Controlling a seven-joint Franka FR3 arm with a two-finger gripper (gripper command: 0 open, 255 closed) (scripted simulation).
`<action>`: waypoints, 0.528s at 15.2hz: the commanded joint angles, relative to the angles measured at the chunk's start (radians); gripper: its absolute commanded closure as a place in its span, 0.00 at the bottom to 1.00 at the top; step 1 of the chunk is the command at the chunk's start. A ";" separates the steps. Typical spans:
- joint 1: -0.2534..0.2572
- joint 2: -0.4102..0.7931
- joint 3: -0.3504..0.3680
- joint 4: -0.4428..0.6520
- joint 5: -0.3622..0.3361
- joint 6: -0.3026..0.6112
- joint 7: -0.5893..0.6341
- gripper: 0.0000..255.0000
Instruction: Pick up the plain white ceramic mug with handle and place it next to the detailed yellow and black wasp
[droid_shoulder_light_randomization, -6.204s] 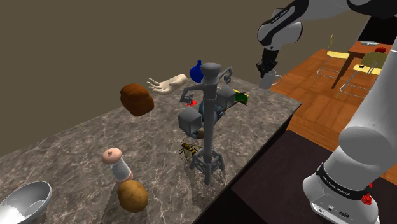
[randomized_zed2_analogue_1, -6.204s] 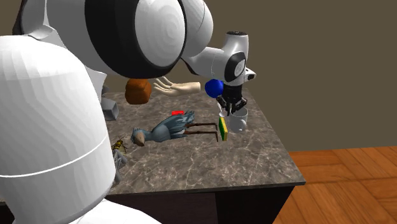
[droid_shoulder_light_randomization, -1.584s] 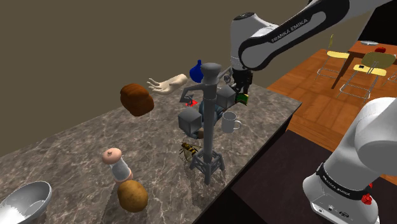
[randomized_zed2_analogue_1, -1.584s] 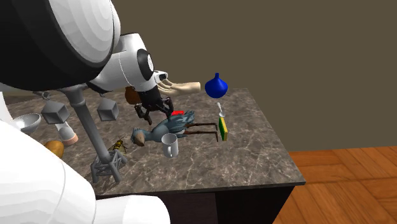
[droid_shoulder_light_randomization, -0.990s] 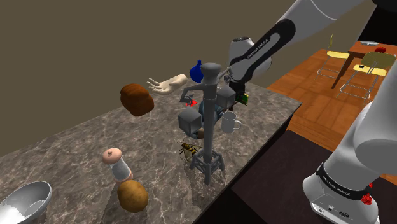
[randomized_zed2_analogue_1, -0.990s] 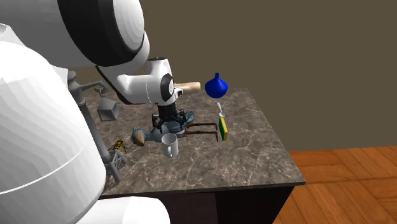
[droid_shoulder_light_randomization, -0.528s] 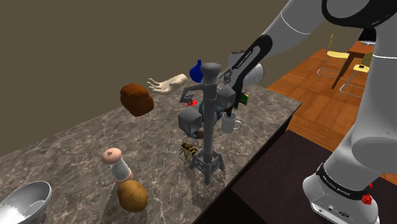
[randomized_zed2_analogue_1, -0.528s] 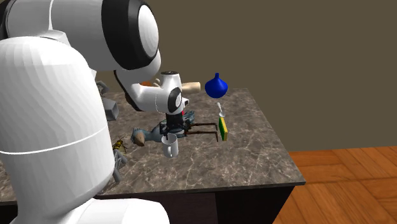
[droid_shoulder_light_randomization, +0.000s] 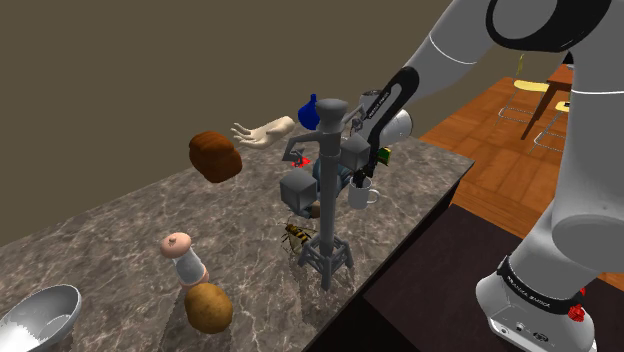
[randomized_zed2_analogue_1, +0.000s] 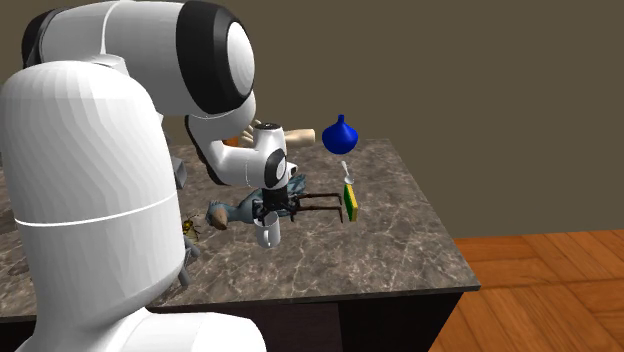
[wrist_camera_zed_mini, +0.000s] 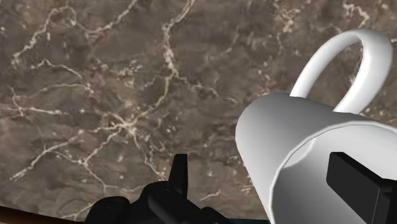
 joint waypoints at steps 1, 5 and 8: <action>0.000 0.002 0.000 0.001 0.001 0.001 -0.001 0.00; 0.000 0.002 0.000 0.001 0.001 0.001 0.000 1.00; 0.000 0.002 0.000 0.001 0.001 0.001 0.000 1.00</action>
